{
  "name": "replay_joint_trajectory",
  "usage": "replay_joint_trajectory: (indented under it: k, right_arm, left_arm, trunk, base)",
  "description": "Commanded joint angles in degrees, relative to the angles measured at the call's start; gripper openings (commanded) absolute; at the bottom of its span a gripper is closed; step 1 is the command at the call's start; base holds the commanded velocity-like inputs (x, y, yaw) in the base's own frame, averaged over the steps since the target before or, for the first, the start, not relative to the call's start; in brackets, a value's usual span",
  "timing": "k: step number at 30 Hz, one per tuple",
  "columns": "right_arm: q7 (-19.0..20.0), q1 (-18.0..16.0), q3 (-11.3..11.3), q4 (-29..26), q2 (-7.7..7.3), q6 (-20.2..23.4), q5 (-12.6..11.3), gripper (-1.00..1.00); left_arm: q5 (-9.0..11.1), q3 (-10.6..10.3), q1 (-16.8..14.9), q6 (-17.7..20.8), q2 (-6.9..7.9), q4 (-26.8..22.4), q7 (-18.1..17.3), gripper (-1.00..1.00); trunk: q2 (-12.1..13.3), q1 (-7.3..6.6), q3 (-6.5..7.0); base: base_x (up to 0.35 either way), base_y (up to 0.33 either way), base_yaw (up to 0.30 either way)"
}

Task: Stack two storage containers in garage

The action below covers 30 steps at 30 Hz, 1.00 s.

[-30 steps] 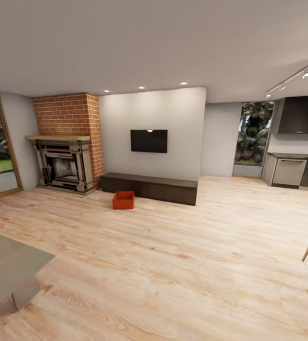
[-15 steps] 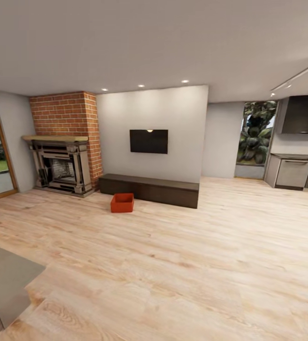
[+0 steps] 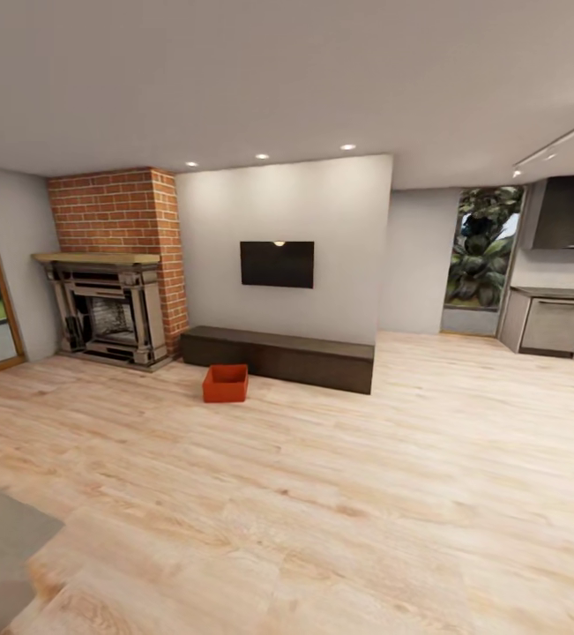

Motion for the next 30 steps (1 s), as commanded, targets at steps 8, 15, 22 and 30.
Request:
replay_joint_trajectory:
  k: [8, 15, 22, 30]
  right_arm:
    - [-0.03, -0.13, 0.49, 0.18, 0.01, -0.33, -0.51, 1.00]
    - [-0.03, -0.12, 0.49, 0.18, 0.02, -0.33, -0.51, 1.00]
    - [-0.03, -0.11, 0.49, 0.18, -0.01, -0.33, -0.51, 1.00]
    - [-0.03, -0.11, 0.49, 0.18, 0.02, -0.33, -0.51, 1.00]
  left_arm:
    - [0.38, -0.17, -0.03, -0.17, 0.00, 0.05, -0.05, 1.00]
    - [0.38, -0.17, -0.06, -0.18, 0.00, 0.05, -0.05, 1.00]
    - [0.38, -0.17, -0.03, -0.18, 0.00, 0.07, -0.05, 1.00]
    - [0.38, -0.17, -0.08, -0.30, 0.00, 0.07, -0.05, 1.00]
  trunk:
    - [-0.06, 0.04, -0.09]
    - [-0.06, 0.04, -0.09]
    - [-0.06, 0.04, -0.09]
    - [-0.06, 0.04, -0.09]
  base:
    - [0.323, 0.000, 0.000]
    - [0.323, 0.000, 0.000]
    - [0.323, 0.000, 0.000]
    - [0.323, 0.000, 0.000]
